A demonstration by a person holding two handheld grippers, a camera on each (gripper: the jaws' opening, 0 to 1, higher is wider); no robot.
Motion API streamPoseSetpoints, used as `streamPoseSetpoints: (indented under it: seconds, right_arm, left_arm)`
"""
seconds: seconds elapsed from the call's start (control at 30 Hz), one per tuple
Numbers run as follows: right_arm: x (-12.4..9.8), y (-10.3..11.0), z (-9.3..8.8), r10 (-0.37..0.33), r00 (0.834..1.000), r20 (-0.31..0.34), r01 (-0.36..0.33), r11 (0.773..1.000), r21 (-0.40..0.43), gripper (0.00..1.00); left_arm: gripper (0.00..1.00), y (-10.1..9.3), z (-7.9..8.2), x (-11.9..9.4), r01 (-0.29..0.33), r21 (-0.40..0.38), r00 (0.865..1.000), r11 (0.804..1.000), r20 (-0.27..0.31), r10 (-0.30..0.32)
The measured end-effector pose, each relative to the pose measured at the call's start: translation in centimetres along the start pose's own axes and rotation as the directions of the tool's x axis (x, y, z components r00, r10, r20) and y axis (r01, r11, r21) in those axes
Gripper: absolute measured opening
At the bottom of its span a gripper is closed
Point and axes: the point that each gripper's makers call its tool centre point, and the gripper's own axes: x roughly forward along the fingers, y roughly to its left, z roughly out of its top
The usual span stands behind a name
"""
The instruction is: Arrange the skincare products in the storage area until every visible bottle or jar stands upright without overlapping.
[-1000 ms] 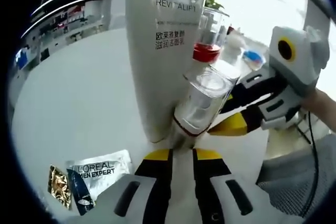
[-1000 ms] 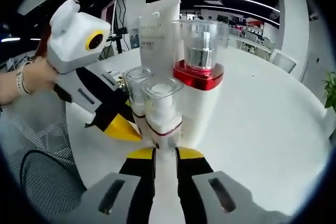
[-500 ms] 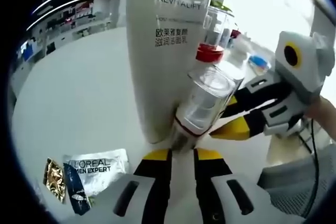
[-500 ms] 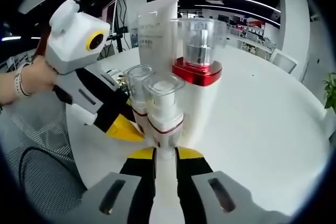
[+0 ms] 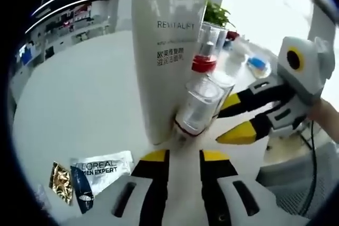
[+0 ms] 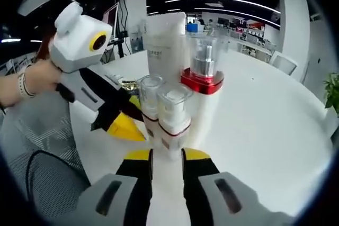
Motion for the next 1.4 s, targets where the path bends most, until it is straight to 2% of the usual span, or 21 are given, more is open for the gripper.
streamPoseSetpoints:
  seconds: [0.07, 0.17, 0.27, 0.47, 0.73, 1.03, 1.2, 1.3, 1.4]
  right_arm:
    - [-0.3, 0.2, 0.2, -0.004, 1.0, 0.003, 0.004, 1.0, -0.002, 0.25]
    - [-0.8, 0.6, 0.5, -0.005, 1.0, 0.004, 0.005, 1.0, -0.001, 0.26]
    - [-1.3, 1.0, 0.9, -0.013, 1.0, 0.008, 0.013, 1.0, -0.007, 0.3]
    - [-2.7, 1.7, 2.1, -0.035, 0.999, 0.029, 0.035, 0.999, 0.003, 0.38]
    - [-3.9, 2.7, 3.5, -0.068, 0.996, 0.052, 0.068, 0.998, 0.008, 0.49]
    - [-4.6, 4.5, 4.9, -0.077, 0.995, 0.065, 0.076, 0.997, 0.018, 0.55]
    - [-4.6, 5.3, 5.5, -0.103, 0.993, 0.061, 0.103, 0.995, 0.009, 0.64]
    - [-4.6, 5.7, 5.8, -0.113, 0.992, 0.059, 0.113, 0.994, 0.006, 0.67]
    - [-4.5, 6.4, 6.2, -0.124, 0.991, 0.056, 0.124, 0.992, 0.004, 0.7]
  left_arm:
    - [0.25, 0.2, 0.2, -0.4, -0.013, 0.015, 1.0, 1.0, 0.008, 0.013]
    - [0.26, 0.1, 0.3, -1.0, -0.007, 0.019, 1.0, 1.0, 0.01, 0.006]
    - [0.31, 0.0, 0.4, -1.7, -0.006, 0.035, 1.0, 0.999, 0.015, 0.005]
    - [0.36, 0.0, 0.1, -3.2, -0.008, 0.057, 1.0, 0.998, 0.013, 0.008]
    - [0.42, -0.5, 0.9, -6.2, 0.006, 0.05, 0.998, 0.999, 0.066, -0.009]
    - [0.54, 0.5, 0.1, -8.9, -0.022, 0.083, 0.998, 0.996, 0.064, 0.017]
    - [0.57, 1.0, -0.5, -10.4, -0.017, 0.086, 0.998, 0.996, 0.061, 0.012]
    - [0.64, 1.7, -0.9, -11.3, -0.035, 0.079, 0.998, 0.996, 0.056, 0.031]
    - [0.67, 2.3, -1.3, -12.3, -0.043, 0.085, 0.998, 0.995, 0.057, 0.039]
